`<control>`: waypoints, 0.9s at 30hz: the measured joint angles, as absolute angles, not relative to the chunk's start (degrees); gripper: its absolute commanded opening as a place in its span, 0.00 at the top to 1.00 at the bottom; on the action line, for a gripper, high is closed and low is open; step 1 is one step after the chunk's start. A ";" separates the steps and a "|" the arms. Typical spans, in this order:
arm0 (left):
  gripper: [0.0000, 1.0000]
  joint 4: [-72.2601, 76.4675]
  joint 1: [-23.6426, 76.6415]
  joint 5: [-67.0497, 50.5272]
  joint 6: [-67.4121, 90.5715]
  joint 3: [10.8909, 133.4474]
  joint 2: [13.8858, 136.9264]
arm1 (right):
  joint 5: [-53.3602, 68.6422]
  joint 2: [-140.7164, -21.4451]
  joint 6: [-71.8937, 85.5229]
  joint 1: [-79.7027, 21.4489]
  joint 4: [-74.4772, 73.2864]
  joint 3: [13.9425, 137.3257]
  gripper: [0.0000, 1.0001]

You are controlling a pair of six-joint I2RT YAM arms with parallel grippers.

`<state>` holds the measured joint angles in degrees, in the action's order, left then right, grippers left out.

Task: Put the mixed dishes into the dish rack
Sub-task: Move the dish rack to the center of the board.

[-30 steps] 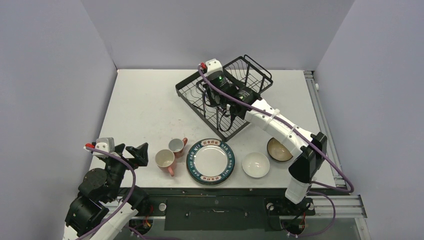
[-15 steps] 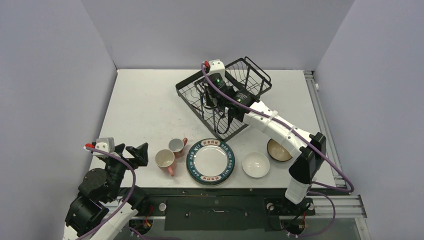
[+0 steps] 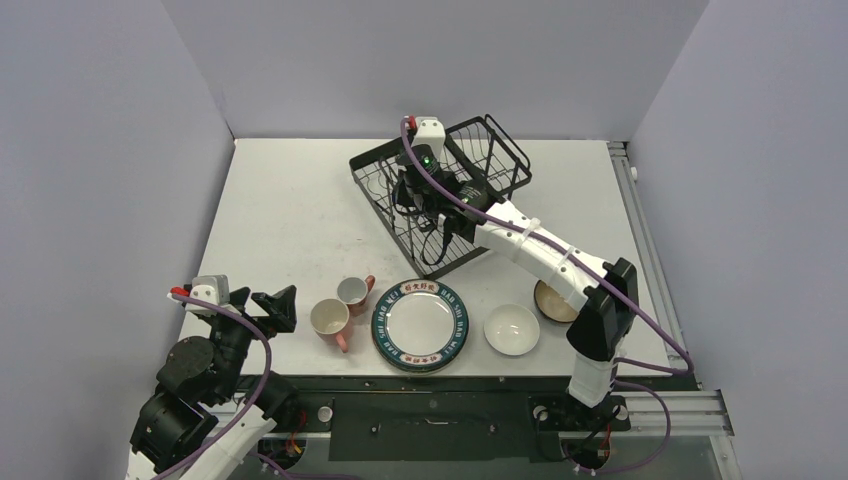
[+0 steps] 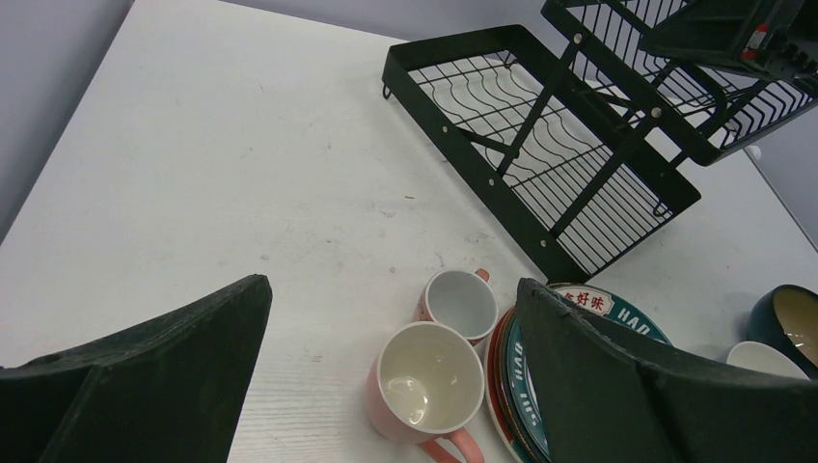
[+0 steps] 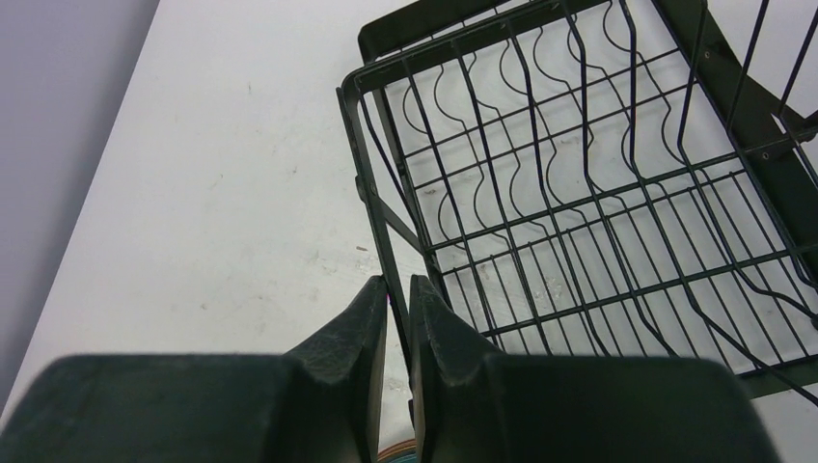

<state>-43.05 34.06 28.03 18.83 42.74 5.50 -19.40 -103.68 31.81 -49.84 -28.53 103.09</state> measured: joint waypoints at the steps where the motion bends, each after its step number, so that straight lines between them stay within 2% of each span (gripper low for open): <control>1: 0.04 -43.05 34.06 28.03 18.83 42.74 5.50 | -19.27 -103.70 31.83 -49.84 -28.45 103.09 0.89; 4: 0.04 -43.05 34.06 28.03 18.85 42.74 5.50 | -19.20 -103.68 31.88 -49.82 -28.32 103.07 0.75; 5: 0.04 -43.05 34.04 28.03 18.85 42.74 5.50 | -19.27 -103.61 32.01 -49.82 -28.25 103.07 0.68; 9: 0.04 -43.05 34.02 28.03 18.83 42.74 5.50 | -19.22 -103.46 31.51 -49.82 -28.93 102.17 0.56; 16: 0.04 -43.05 34.00 28.03 18.83 42.74 5.52 | -19.14 -101.32 29.56 -48.86 -31.57 101.62 0.52; 27: 0.04 -43.05 33.67 28.03 18.85 42.72 5.56 | -18.50 -91.88 22.35 -43.33 -35.38 101.58 0.52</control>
